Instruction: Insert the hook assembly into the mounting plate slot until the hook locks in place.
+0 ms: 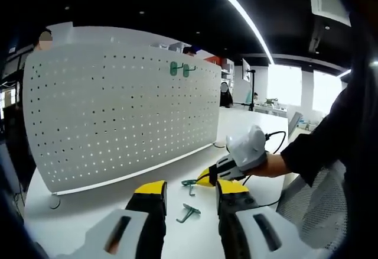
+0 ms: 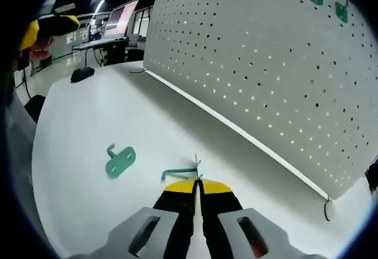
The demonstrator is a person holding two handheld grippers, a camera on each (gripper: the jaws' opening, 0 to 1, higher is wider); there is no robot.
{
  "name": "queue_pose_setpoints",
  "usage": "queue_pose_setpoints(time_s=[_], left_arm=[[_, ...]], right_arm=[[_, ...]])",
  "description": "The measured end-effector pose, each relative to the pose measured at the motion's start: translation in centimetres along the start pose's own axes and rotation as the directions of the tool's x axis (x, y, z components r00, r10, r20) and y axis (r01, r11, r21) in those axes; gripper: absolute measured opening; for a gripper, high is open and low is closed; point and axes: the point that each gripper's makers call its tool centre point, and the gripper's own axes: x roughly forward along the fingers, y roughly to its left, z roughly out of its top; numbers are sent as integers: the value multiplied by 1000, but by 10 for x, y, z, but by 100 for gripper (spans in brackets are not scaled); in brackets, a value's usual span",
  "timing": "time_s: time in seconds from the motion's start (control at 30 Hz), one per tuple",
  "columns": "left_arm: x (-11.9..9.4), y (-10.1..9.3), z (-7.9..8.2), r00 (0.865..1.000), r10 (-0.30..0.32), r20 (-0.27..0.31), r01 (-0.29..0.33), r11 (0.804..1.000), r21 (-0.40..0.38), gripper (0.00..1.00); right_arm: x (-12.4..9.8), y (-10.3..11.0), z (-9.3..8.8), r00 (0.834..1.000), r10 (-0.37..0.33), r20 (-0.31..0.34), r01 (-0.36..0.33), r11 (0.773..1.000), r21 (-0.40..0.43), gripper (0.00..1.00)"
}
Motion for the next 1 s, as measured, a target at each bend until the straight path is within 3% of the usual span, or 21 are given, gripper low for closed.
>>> queue_pose_setpoints(time_s=[0.53, 1.0], left_arm=[[1, -4, -3, 1000, -14, -12, 14, 1000, 3, 33], [1, -5, -2, 1000, -16, -10, 16, 1000, 6, 33]], right_arm=[[-6, -8, 10, 999, -26, 29, 25, 1000, 17, 0], [-9, -13, 9, 1000, -20, 11, 19, 993, 118, 0]])
